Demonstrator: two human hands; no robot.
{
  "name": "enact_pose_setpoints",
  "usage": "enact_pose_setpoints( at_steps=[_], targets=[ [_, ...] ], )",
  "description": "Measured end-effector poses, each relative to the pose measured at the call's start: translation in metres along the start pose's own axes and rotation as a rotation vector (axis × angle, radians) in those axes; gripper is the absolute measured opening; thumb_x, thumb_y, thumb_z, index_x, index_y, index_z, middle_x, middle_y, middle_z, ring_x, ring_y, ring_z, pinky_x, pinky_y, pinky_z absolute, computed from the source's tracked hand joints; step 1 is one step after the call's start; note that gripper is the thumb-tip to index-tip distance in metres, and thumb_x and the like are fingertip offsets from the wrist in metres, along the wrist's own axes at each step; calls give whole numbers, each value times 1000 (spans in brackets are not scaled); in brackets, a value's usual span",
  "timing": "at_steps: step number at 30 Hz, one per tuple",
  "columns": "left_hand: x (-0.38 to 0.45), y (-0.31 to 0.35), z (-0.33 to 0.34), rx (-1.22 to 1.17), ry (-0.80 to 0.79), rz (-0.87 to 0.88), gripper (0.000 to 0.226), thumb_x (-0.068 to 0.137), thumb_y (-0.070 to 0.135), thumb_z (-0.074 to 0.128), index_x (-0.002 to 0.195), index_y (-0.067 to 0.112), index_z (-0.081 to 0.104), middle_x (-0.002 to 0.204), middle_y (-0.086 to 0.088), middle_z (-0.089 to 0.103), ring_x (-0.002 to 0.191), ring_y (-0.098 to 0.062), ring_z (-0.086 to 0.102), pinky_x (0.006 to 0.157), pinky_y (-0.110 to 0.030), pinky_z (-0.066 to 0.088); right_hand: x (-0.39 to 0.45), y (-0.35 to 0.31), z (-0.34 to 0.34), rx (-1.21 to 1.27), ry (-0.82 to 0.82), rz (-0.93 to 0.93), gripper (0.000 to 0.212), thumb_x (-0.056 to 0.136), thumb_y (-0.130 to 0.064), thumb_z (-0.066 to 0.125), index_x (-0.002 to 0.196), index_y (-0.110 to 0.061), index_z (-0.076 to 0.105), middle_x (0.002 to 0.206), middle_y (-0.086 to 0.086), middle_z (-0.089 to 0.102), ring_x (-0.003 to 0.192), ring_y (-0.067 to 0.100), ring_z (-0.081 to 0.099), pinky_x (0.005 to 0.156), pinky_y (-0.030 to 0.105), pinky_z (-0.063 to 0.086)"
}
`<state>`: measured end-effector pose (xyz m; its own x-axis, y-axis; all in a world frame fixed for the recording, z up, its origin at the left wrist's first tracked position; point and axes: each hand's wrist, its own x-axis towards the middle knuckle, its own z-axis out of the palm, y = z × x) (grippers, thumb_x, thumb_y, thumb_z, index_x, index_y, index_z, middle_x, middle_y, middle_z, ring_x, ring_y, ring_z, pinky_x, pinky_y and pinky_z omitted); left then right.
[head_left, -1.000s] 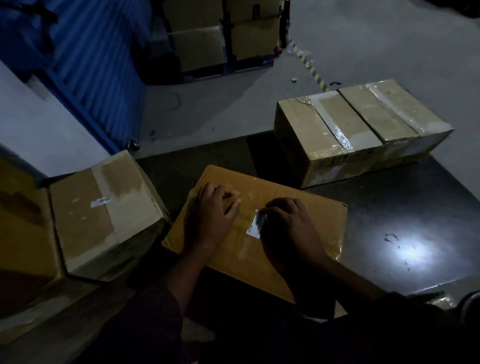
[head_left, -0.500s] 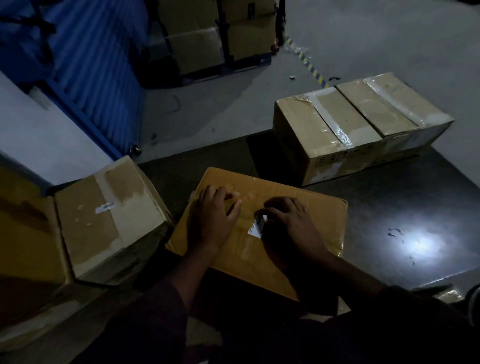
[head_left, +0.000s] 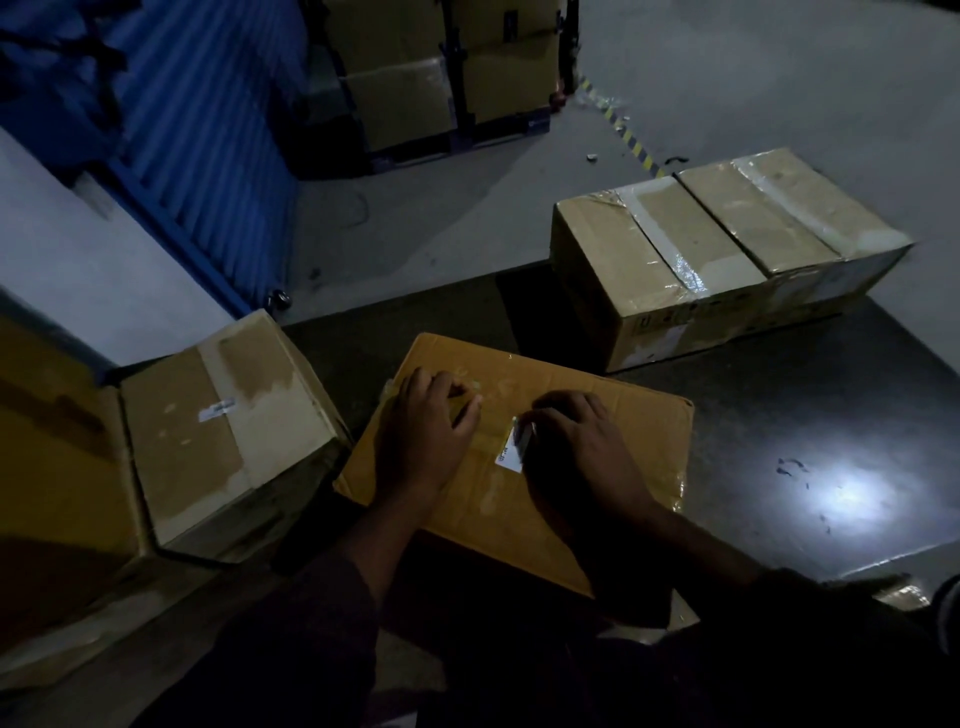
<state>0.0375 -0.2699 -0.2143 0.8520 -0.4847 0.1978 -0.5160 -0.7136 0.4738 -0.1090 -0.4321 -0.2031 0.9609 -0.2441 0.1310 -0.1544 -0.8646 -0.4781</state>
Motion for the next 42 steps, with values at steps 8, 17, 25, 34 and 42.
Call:
enact_pose_setpoints(
  at_steps=[8,17,25,34,42],
  targets=[
    [-1,2,-2,14,8,-12,24,86,57,49,100,38,53,110,11,50,99,-10,53,82,-41,53,-4,-2,0,60,37,28,47,81,-41,68,125,-31,56,132,-9,45,125,11,37,104,36,41],
    [7,-4,-4,-7,152,-345,73,82,65,63,137,21,46,144,-4,42,131,-25,40,106,-47,37,-49,6,-18,-9,303,327,26,85,-49,64,101,-29,59,122,-2,48,119,19,39,100,34,31],
    [9,-4,-9,-192,83,-544,75,80,60,69,142,25,43,146,-7,44,132,-30,44,108,-53,38,-54,25,-18,124,285,439,53,82,-53,65,124,-24,50,146,8,32,131,31,35,101,48,42],
    [-47,-25,-47,-181,67,-766,94,73,59,77,145,18,32,147,-13,29,132,-38,36,104,-52,37,81,47,-47,61,-78,184,52,78,-38,74,125,-23,57,139,13,43,123,33,47,100,50,45],
    [-70,-6,-41,-154,197,-577,73,68,40,87,122,19,43,129,-10,39,115,-30,47,94,-48,47,69,14,-22,83,57,106,45,86,-29,69,128,-17,56,145,9,41,132,25,40,109,41,38]
  ],
)
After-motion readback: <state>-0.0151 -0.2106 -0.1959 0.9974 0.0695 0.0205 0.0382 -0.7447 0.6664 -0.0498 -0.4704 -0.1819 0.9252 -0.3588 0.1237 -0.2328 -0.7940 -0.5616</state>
